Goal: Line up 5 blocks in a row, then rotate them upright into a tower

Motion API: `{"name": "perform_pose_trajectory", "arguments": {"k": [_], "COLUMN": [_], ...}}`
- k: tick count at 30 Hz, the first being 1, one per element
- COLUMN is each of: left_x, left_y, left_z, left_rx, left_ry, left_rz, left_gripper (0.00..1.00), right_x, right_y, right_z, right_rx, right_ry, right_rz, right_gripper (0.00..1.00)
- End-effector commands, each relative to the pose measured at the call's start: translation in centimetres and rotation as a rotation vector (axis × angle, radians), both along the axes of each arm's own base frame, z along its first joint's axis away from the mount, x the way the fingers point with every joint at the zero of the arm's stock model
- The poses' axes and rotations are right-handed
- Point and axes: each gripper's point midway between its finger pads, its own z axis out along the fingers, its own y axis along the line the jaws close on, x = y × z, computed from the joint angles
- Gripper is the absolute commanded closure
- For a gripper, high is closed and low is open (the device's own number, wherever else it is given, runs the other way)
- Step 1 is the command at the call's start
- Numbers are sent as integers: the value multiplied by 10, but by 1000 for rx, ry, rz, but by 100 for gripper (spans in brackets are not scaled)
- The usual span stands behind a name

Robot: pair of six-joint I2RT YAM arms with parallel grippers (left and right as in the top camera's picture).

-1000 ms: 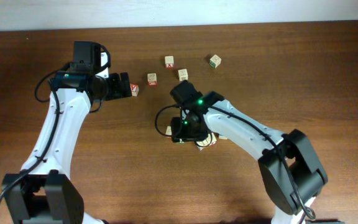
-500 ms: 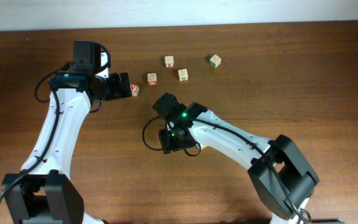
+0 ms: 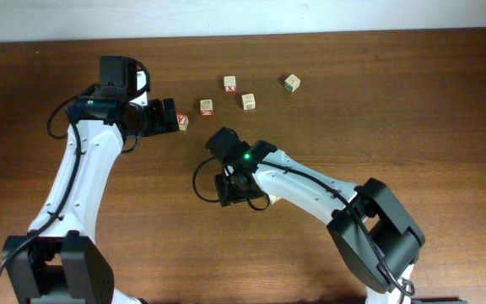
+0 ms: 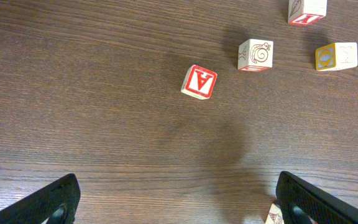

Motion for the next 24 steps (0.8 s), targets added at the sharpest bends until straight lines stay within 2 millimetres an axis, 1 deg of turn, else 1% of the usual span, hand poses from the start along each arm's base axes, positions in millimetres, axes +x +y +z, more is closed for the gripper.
{"name": "perform_pose_trajectory", "arguments": {"k": [1,9,11,13,15,16,17,18,19,20,22,24], "left_x": [2,2,2,2,2,2,2,2,2,2,2,2], "left_y": [2,2,2,2,2,2,2,2,2,2,2,2], "left_z": [12,12,12,12,12,12,12,12,12,12,12,12], "left_rx": [12,12,12,12,12,12,12,12,12,12,12,12], "left_ry": [-32,-32,-32,-32,-32,-32,-32,-32,-32,-32,-32,-32], "left_rz": [-9,-9,-8,-9,-9,-9,-9,-9,-9,-9,-9,-9], "left_gripper": [1,1,1,1,1,1,1,1,1,1,1,1], "right_x": [5,8,6,7,12,18,22,25,28,29,23,10], "right_y": [5,8,16,19,12,3,-8,-19,-37,-51,-65,-72], "right_z": [0,1,10,31,64,84,95,100,99,93,76,58], "right_rx": [-8,5,46,71,90,106,111,106,82,59,20,-18], "right_ry": [-28,-43,-36,-58,-82,-102,-110,-107,-84,-48,22,96], "right_rz": [-4,4,49,71,55,29,3,-25,-71,-122,-196,-249], "right_gripper": [48,48,48,47,47,47,47,47,47,47,47,47]}}
